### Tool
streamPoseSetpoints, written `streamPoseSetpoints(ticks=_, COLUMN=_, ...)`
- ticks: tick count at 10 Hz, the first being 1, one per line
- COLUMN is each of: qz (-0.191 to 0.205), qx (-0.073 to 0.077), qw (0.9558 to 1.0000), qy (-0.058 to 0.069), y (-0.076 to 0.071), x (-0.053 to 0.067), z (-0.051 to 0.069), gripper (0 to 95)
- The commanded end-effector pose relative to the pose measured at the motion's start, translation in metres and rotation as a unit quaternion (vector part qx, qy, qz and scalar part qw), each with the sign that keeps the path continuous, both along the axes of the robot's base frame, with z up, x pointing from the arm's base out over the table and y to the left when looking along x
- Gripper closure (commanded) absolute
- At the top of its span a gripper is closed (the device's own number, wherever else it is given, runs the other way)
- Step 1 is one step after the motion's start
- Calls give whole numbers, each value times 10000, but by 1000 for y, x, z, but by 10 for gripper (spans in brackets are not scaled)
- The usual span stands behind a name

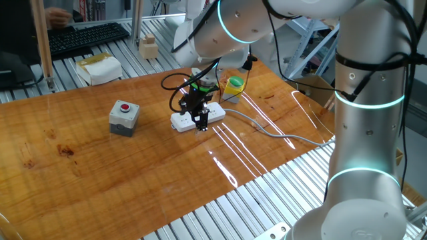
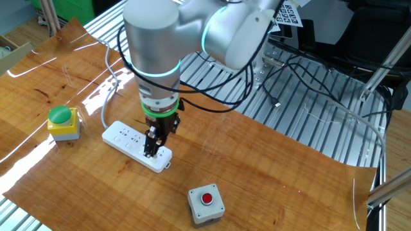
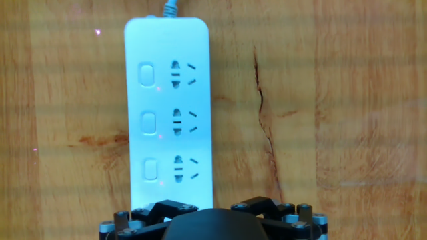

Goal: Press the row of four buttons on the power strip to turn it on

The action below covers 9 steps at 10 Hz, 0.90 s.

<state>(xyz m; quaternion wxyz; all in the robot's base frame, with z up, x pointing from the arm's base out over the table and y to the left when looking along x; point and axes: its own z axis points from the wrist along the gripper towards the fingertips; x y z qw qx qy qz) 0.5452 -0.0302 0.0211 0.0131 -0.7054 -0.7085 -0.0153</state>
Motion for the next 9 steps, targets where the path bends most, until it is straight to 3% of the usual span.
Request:
streamPoseSetpoints(ticks=1, qz=9, qx=40, qw=10000, qy=-15, y=1, x=-1, z=1, gripper=0)
streamPoseSetpoints(ticks=7, qz=6, qx=34, qw=10000, qy=-72, y=2, x=1, z=-1, gripper=0)
streamPoseSetpoints(ticks=9, qz=13, qx=-13, qw=9999, qy=-107, y=5, x=4, z=-10, gripper=0)
